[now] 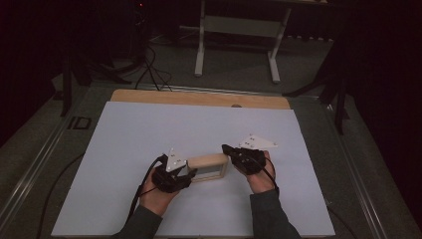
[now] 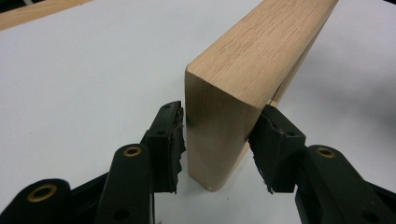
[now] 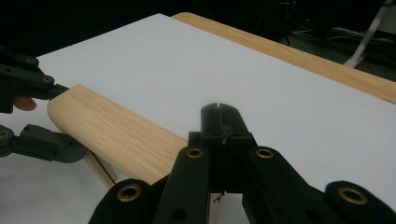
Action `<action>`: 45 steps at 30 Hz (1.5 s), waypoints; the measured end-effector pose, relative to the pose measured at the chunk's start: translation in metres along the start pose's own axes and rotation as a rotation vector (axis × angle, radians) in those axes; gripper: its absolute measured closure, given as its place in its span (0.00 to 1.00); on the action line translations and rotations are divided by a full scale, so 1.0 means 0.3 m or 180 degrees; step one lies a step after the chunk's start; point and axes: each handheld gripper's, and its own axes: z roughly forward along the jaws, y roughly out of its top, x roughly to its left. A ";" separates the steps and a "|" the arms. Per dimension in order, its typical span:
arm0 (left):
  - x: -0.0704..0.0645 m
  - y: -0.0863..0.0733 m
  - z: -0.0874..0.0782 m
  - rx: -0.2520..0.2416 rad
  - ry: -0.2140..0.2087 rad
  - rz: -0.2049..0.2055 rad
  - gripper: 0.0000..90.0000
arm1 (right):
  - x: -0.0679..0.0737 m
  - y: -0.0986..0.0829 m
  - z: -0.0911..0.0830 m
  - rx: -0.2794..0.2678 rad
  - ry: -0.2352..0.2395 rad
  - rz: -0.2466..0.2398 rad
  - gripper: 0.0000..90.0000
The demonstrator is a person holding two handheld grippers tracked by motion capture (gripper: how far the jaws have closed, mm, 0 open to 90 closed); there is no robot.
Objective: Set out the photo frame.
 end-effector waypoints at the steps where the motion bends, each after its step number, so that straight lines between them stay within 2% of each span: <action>1: 0.000 0.000 0.000 0.0000 0.0000 0.0000 0.61 | 0.000 0.000 0.000 0.0000 0.0000 0.0000 1.00; 5: 0.001 0.000 0.000 -0.0001 -0.0007 -0.0004 0.61 | -0.005 -0.001 -0.007 -0.0029 0.0047 0.0011 0.96; 8: 0.003 0.000 -0.001 -0.0016 -0.0013 -0.0014 0.62 | -0.007 0.001 -0.019 -0.0057 0.0121 0.0001 0.86; 9: 0.003 0.000 -0.001 -0.0016 -0.0013 -0.0014 0.62 | -0.007 0.001 -0.019 -0.0057 0.0121 0.0001 0.86; 10: 0.004 0.000 -0.002 -0.0017 -0.0015 -0.0013 0.62 | -0.008 0.002 -0.025 -0.0066 0.0155 -0.0006 0.79; 12: 0.004 0.001 -0.003 -0.0016 -0.0020 -0.0016 0.63 | -0.009 0.004 -0.030 -0.0069 0.0193 -0.0012 0.71; 13: 0.004 0.001 -0.003 -0.0016 -0.0020 -0.0016 0.63 | -0.009 0.004 -0.030 -0.0069 0.0193 -0.0012 0.71; 14: 0.005 0.001 -0.003 -0.0015 -0.0025 -0.0018 0.63 | -0.010 0.003 -0.033 -0.0058 0.0234 -0.0009 0.65; 18: 0.005 0.001 -0.002 -0.0020 -0.0029 -0.0026 0.63 | -0.016 -0.002 -0.038 -0.0015 0.0323 -0.0019 0.57; 21: 0.006 0.001 -0.002 -0.0023 -0.0034 -0.0028 0.63 | -0.016 -0.003 -0.038 -0.0014 0.0335 -0.0018 0.56; 24: 0.006 0.001 -0.002 -0.0024 -0.0036 -0.0030 0.63 | -0.014 -0.010 -0.037 0.0041 0.0437 -0.0068 0.48; 35: 0.008 0.003 -0.003 -0.0023 -0.0037 -0.0028 0.64 | -0.017 -0.048 -0.007 0.0261 0.0577 -0.0118 0.41; 40: 0.008 0.005 -0.004 -0.0023 -0.0027 -0.0019 0.64 | -0.014 -0.066 0.016 0.0363 0.0594 -0.0176 0.41; 45: 0.007 0.007 -0.006 -0.0036 -0.0022 -0.0009 0.64 | -0.013 -0.078 0.029 0.0422 0.0565 -0.0240 0.45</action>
